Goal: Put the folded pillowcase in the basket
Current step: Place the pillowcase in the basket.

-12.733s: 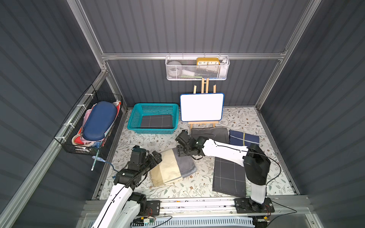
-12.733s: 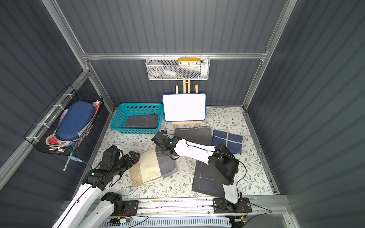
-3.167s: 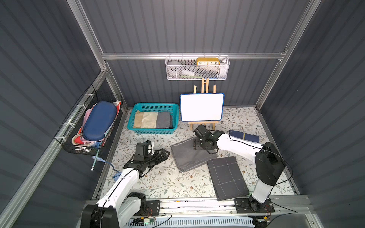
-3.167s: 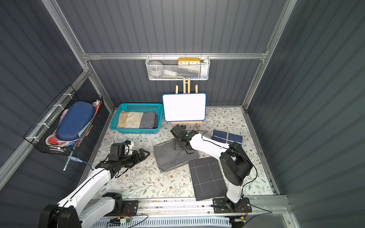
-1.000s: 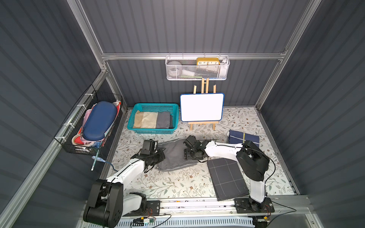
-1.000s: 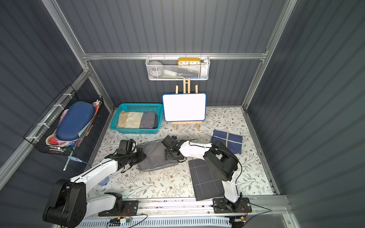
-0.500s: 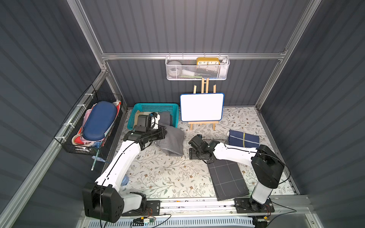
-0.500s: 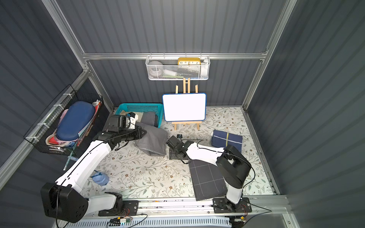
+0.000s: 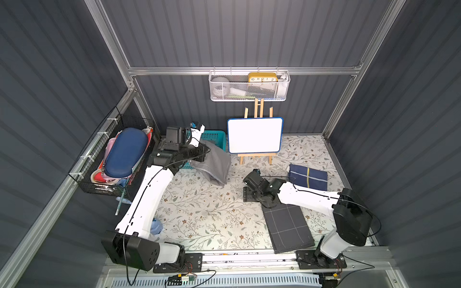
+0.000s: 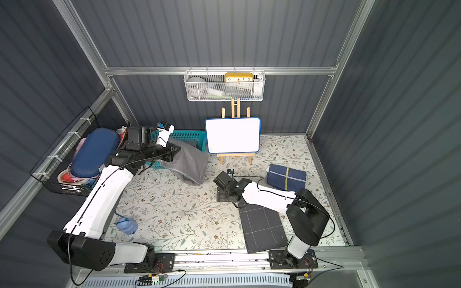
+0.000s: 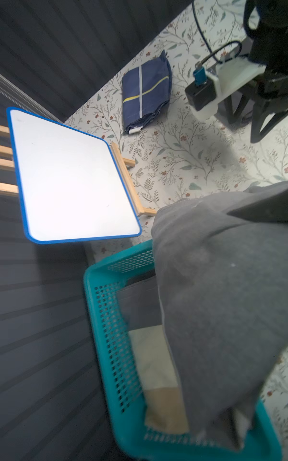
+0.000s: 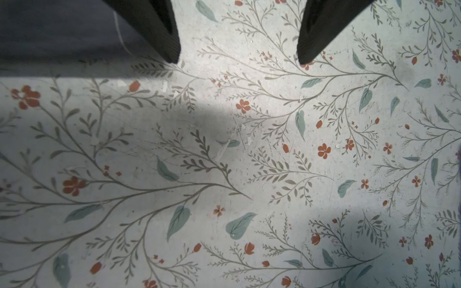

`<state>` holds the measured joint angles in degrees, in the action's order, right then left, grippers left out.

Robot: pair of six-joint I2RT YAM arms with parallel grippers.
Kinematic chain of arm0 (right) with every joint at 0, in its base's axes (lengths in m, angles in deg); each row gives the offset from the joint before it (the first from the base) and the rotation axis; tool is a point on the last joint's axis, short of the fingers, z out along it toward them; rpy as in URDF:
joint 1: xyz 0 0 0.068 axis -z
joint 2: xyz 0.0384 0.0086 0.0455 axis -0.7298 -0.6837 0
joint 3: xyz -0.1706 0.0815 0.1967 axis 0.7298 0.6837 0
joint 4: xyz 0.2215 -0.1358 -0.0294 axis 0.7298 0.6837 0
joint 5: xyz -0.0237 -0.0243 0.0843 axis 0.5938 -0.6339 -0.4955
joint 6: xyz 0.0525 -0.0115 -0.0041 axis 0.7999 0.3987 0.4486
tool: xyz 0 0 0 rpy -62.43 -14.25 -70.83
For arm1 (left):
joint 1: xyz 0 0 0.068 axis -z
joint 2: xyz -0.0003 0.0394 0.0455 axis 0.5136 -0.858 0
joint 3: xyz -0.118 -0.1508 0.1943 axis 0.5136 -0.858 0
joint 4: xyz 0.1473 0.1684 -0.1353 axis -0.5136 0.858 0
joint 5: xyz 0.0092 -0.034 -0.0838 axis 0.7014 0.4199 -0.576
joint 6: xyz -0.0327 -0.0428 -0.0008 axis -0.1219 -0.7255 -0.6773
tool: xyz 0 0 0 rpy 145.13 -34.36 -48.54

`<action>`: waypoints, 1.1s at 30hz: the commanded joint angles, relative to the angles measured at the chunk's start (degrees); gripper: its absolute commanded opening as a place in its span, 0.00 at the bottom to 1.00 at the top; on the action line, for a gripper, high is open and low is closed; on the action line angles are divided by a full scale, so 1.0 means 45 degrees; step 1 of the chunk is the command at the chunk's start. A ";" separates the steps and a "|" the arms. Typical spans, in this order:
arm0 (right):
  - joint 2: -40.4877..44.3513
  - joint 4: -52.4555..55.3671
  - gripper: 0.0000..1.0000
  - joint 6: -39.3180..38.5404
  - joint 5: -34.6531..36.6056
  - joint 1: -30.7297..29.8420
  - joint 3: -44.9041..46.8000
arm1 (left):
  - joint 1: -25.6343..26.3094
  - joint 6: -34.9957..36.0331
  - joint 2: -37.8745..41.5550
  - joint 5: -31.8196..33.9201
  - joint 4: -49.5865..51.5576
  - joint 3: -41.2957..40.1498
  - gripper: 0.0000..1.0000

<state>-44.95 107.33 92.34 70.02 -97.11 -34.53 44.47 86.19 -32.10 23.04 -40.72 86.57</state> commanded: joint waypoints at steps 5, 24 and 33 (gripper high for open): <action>0.0848 0.0460 0.79 0.0199 0.0415 -0.0027 0.0619 | 0.0016 0.3564 -0.1233 0.1475 -0.0856 0.1658 0.00; 0.1534 0.0489 0.80 0.0285 0.0614 -0.0027 0.1575 | -0.0894 0.5591 -0.5513 0.2025 -0.0148 0.6646 0.00; 0.1430 0.0525 0.80 0.0182 0.0841 -0.0027 0.1390 | -0.1022 0.5487 -0.5880 0.1230 0.0035 0.6724 0.00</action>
<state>-38.75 108.64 93.54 72.21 -97.11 -28.09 40.23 110.41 -58.20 31.59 -40.29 115.64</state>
